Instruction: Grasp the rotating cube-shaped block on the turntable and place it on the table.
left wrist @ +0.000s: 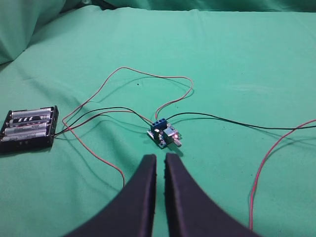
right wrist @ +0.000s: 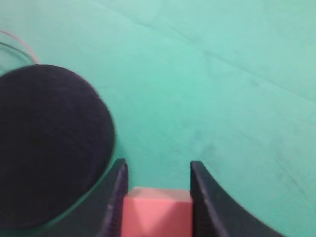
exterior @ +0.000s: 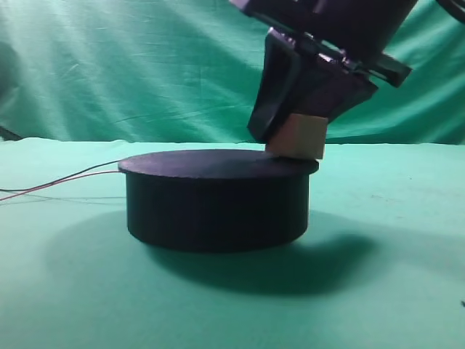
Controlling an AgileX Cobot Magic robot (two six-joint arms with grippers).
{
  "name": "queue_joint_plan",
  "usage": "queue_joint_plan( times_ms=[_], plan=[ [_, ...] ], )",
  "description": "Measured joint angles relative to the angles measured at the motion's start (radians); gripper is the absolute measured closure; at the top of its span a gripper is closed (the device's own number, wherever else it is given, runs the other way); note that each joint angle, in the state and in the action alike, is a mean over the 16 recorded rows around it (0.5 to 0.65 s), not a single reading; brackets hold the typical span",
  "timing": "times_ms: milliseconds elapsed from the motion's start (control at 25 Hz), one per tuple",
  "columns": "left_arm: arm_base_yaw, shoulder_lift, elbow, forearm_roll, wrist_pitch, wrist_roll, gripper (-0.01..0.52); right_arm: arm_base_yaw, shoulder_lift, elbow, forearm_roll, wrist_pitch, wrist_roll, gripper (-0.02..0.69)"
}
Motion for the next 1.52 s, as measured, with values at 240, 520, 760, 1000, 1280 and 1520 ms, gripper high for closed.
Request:
queue_joint_plan(
  times_ms=[240, 520, 760, 1000, 1280, 1520],
  plan=[
    [0.000, 0.000, 0.000, 0.000, 0.000, 0.000, 0.514, -0.059, -0.062, 0.098, -0.248, -0.010, 0.281, 0.426],
    [0.000, 0.000, 0.000, 0.000, 0.000, 0.000, 0.514, -0.082, -0.071, 0.225, -0.337, -0.130, 0.416, 0.403],
    [0.000, 0.000, 0.000, 0.000, 0.000, 0.000, 0.514, -0.083, -0.071, 0.273, -0.316, -0.211, 0.427, 0.337],
    [0.000, 0.000, 0.000, 0.000, 0.000, 0.000, 0.514, -0.083, -0.086, 0.259, -0.298, -0.166, 0.430, 0.267],
    [0.000, 0.000, 0.000, 0.000, 0.000, 0.000, 0.514, -0.083, -0.191, 0.227, -0.286, -0.006, 0.432, 0.361],
    [0.000, 0.000, 0.000, 0.000, 0.000, 0.000, 0.514, -0.083, -0.376, 0.215, -0.285, 0.166, 0.432, 0.521]
  ],
)
